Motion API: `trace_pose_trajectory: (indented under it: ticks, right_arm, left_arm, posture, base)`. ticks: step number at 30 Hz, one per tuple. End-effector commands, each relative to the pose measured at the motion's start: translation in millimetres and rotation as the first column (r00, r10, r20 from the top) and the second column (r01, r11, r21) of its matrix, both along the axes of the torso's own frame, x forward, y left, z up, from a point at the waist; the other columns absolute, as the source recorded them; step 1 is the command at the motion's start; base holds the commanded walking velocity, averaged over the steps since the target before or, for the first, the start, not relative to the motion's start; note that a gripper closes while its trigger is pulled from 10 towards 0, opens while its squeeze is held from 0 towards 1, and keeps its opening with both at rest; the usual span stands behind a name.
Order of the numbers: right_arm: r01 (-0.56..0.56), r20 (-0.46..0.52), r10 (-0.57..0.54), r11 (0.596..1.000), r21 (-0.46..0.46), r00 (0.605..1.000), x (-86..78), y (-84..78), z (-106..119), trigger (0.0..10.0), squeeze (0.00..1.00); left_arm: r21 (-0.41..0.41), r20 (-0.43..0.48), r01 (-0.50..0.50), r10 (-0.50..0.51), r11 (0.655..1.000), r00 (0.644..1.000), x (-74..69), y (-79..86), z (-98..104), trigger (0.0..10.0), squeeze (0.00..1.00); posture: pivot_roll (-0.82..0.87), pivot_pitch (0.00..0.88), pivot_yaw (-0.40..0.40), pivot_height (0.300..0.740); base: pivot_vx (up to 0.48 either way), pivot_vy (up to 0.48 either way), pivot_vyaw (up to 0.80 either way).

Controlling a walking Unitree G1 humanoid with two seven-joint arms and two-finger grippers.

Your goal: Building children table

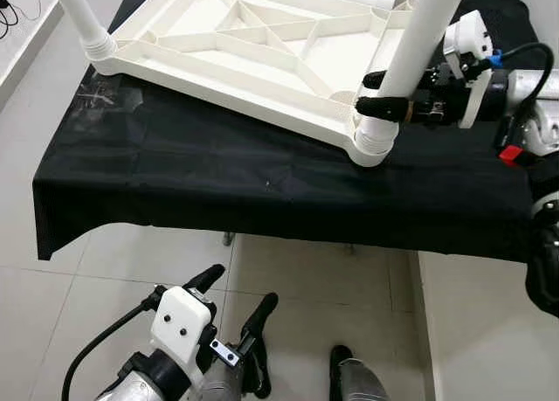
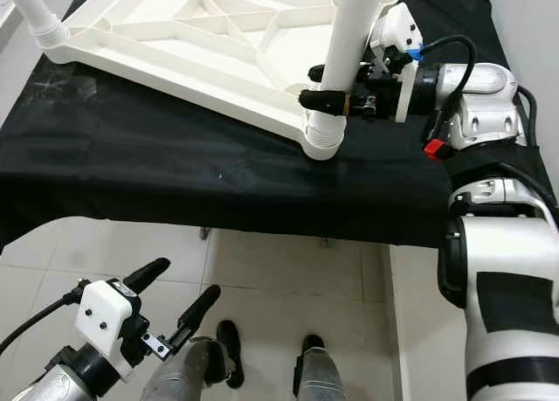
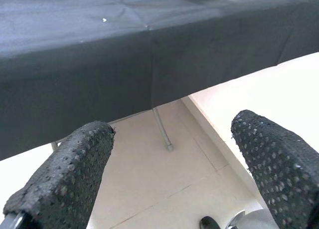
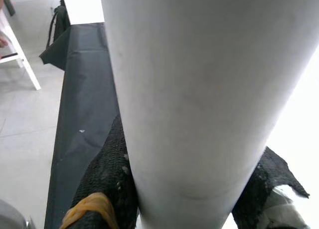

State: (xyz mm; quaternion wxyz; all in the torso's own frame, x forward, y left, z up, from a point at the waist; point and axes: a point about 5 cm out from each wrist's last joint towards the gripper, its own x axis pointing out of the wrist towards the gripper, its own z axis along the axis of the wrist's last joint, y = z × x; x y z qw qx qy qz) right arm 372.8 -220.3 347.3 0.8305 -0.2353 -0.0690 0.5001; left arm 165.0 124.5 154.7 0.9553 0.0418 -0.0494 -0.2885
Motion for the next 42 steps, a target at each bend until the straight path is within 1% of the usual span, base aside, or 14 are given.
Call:
trace_pose_trajectory:
  ticks: [1,6,8,11,12,13,14,16,18,19,25,33,37,42]
  right_arm:
    - [0.13,-0.106,-0.131,0.991,-0.02,0.986,8.0,-8.3,-32,10.0,0.0]
    - [0.261,-0.116,-0.253,0.964,0.055,0.96,13.0,-13.6,-41,10.0,0.0]
    - [0.427,-0.181,-0.403,0.895,0.125,0.897,15.5,-11.2,-72,10.0,0.0]
    - [0.46,-0.188,-0.433,0.877,0.14,0.882,14.5,-9.5,-79,10.0,0.0]
    - [0.53,-0.225,-0.491,0.832,0.163,0.842,8.6,-1.7,-95,10.0,0.0]
    - [0.53,-0.225,-0.491,0.832,0.163,0.842,8.6,-1.7,-95,10.0,0.0]
    - [0.613,-0.251,-0.573,0.78,0.126,0.78,-4.1,10.4,-120,10.0,0.0]
    - [0.613,-0.251,-0.573,0.78,0.126,0.78,-4.1,10.4,-120,10.0,0.0]
    - [0.76,-0.338,-0.692,0.637,0.128,0.637,-28.3,28.9,-147,10.0,0.0]
    - [0.784,-0.35,-0.712,0.609,0.125,0.609,-31.0,34.6,-149,10.0,0.0]
    - [0.774,-0.327,-0.71,0.618,0.136,0.624,-28.1,48.3,-137,10.0,0.0]
    - [0.776,-0.29,-0.723,0.611,0.155,0.627,-27.5,49.3,-118,10.0,0.0]
    - [0.714,-0.236,-0.675,0.672,0.195,0.699,-18.0,51.3,-85,10.0,0.0]
    - [0.654,-0.207,-0.622,0.738,0.166,0.755,-6.6,46.9,-53,10.0,0.0]
  left_arm:
    - [0.004,-0.024,0.002,-0.002,1.0,1.0,-2.8,-0.8,-5,10.0,0.0]
    - [0.004,-0.024,0.002,-0.002,1.0,1.0,-2.9,-0.7,-5,10.0,0.0]
    - [0.005,-0.024,0.0,0.0,1.0,1.0,-3.8,-0.8,-6,10.0,0.0]
    - [0.005,-0.023,-0.001,0.001,1.0,1.0,-3.9,-0.8,-6,10.0,0.0]
    - [0.005,-0.023,-0.002,0.003,1.0,1.0,-4.1,-0.7,-6,10.0,0.0]
    - [0.005,-0.023,-0.002,0.003,1.0,1.0,-4.1,-0.7,-6,10.0,0.0]
    - [0.005,-0.022,-0.005,0.005,1.0,1.0,-3.7,-0.3,-6,10.0,0.0]
    - [0.005,-0.022,-0.005,0.005,1.0,1.0,-3.7,-0.3,-6,10.0,0.0]
    - [0.008,-0.021,-0.005,0.005,1.0,1.0,-1.8,0.5,-7,10.0,0.0]
    - [0.01,-0.021,-0.003,0.003,1.0,1.0,-0.7,0.5,-7,10.0,0.0]
    - [0.012,-0.018,-0.001,0.001,1.0,1.0,1.5,0.2,-9,10.0,0.0]
    - [0.007,-0.012,-0.009,0.009,1.0,1.0,3.9,-0.9,-10,10.0,0.0]
    - [0.003,-0.011,-0.008,0.008,1.0,1.0,4.5,-1.8,-10,10.0,0.0]
    - [-0.001,-0.015,0.0,0.0,1.0,1.0,4.1,-3.3,-11,10.0,0.0]
  posture:
    - [0.07,0.418,0.031,0.74]
    - [0.06,0.416,0.015,0.74]
    - [0.05,0.416,0.001,0.74]
    - [0.05,0.416,0.001,0.74]
    - [0.05,0.416,-0.014,0.74]
    - [0.05,0.416,-0.014,0.74]
    - [0.05,0.421,-0.008,0.74]
    - [0.05,0.421,-0.008,0.74]
    - [0.04,0.409,0.006,0.74]
    - [0.04,0.403,0.005,0.74]
    - [0.03,0.388,-0.007,0.74]
    - [0.02,0.386,-0.015,0.74]
    - [0.02,0.381,-0.014,0.74]
    - [0.01,0.37,-0.021,0.74]
  base:
    - [0.0,0.0,0.0]
    - [0.0,0.0,0.0]
    - [0.0,0.0,0.0]
    - [0.0,0.0,0.0]
    - [0.0,0.0,0.0]
    - [0.0,0.0,0.0]
    - [0.0,0.0,0.0]
    - [0.0,0.0,0.0]
    - [0.0,0.0,0.0]
    - [0.0,0.0,0.0]
    - [0.0,0.0,0.0]
    - [0.0,0.0,0.0]
    - [0.0,0.0,0.0]
    - [0.0,0.0,0.0]
